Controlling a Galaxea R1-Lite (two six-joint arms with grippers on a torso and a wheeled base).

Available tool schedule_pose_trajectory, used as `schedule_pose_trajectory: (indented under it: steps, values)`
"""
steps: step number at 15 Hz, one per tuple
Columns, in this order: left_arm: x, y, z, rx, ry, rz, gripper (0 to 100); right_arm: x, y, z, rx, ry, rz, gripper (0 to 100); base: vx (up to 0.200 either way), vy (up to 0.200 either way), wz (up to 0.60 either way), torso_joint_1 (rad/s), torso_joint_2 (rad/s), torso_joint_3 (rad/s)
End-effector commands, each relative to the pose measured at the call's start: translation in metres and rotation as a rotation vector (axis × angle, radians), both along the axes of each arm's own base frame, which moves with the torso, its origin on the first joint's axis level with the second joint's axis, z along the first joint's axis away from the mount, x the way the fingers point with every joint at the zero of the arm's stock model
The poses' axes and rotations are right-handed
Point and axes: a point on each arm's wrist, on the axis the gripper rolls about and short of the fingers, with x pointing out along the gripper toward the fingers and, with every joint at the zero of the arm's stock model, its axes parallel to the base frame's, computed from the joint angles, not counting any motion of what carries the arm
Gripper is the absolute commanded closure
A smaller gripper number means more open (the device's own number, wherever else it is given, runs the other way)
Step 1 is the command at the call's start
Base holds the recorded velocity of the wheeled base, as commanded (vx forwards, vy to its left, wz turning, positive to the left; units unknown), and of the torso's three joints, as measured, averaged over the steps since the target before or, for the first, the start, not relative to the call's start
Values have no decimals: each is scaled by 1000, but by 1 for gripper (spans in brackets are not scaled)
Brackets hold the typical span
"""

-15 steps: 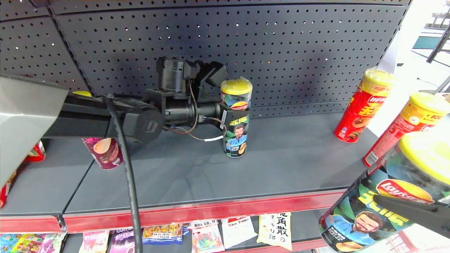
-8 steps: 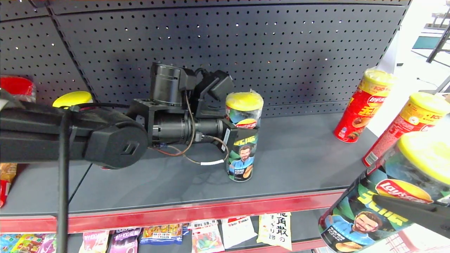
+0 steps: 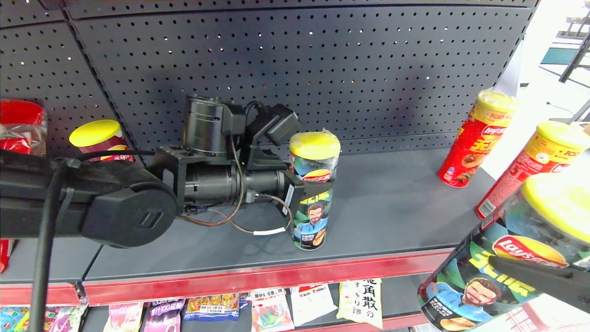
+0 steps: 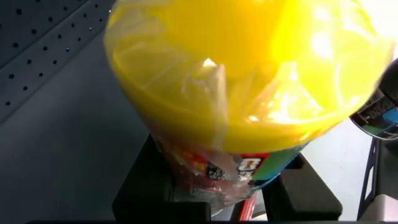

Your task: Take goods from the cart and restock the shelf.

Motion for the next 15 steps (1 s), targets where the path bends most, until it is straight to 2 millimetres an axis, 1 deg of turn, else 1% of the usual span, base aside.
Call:
schedule_pose_trajectory:
  steps: [1, 6, 11, 15]
  values:
    - [-4, 2, -4, 7, 13, -1, 100, 0, 0, 0, 0, -1, 1, 100, 0, 0, 0, 0, 0, 0]
    - [-9, 5, 1, -3, 5, -2, 100, 0, 0, 0, 0, -1, 2, 100, 0, 0, 0, 0, 0, 0]
    - [-23, 7, -3, 7, 29, -22, 100, -1, 0, 0, 1, -3, 2, 100, 0, 0, 0, 0, 0, 0]
    - [-25, 8, -6, 12, 45, -23, 100, -1, 0, 1, 2, -4, 2, 100, 0, 0, 0, 0, 0, 0]
